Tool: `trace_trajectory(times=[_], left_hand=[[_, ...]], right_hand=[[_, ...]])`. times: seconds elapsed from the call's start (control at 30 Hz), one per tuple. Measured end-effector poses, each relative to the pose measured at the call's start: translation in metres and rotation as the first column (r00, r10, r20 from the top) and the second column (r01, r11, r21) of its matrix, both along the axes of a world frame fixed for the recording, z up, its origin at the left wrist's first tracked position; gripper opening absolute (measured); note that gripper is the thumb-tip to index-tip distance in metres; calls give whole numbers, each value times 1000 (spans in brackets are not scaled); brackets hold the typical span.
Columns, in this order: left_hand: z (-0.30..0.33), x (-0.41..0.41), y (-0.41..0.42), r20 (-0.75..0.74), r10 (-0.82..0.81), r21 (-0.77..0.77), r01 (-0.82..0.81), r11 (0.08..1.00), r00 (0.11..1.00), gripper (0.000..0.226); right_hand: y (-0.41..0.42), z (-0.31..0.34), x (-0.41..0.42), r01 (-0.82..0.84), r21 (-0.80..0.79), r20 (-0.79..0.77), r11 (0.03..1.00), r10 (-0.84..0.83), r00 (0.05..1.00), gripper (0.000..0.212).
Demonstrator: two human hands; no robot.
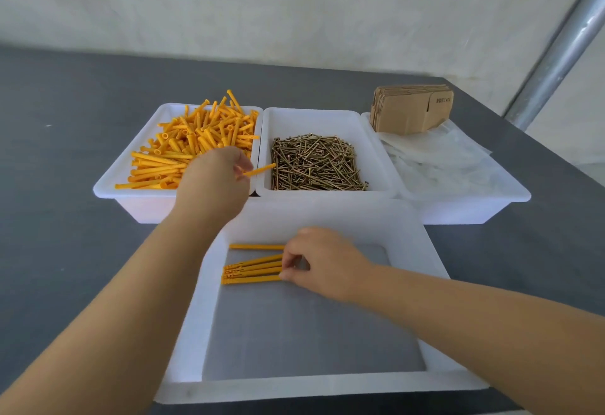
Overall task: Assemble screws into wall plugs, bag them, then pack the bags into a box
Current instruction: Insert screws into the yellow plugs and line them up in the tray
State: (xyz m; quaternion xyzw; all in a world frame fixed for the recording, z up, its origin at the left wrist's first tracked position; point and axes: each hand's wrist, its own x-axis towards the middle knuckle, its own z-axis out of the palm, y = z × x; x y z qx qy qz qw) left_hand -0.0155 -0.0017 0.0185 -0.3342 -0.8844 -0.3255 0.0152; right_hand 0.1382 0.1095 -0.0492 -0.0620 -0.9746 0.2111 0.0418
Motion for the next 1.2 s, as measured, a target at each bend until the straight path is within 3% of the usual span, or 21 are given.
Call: trace_trajectory(times=[0.13, 0.2, 0.27, 0.33, 0.5, 0.6, 0.8, 1.0, 1.2], left_hand=[[15, -14, 4, -94, 54, -286, -79, 955, 994, 44], [17, -15, 13, -108, 17, -369, -56, 928, 994, 40], [15, -14, 23, -99, -39, -416, -6, 909, 994, 34], [9, -13, 31, -86, -49, -420, 8, 907, 995, 33], [-8, -11, 32, -145, 33, -321, -79, 944, 989, 21], [-20, -12, 27, -212, 64, -222, -112, 969, 975, 23], [-30, -19, 25, -369, 86, 58, -69, 996, 926, 27], [-28, -17, 29, -403, 98, 109, -58, 992, 910, 37], [-26, -15, 28, -391, 3, 205, 84, 975, 920, 20]], right_hand=[[19, 25, 5, 37, 6, -227, 999, -34, 973, 14], [33, 37, 0, 132, -19, -333, 991, -131, 934, 14], [51, 46, -12, 270, -33, -359, 962, -263, 896, 12], [71, 54, -26, 408, -24, -265, 913, -399, 878, 14], [106, 60, -56, 470, 55, 236, 881, -469, 851, 25], [109, 58, -66, 483, 103, 327, 870, -488, 809, 36], [113, 56, -69, 488, 111, 294, 866, -498, 816, 34], [119, 47, -63, 467, 81, 127, 880, -474, 871, 19], [123, 41, -55, 458, -16, 1, 889, -458, 889, 22]])
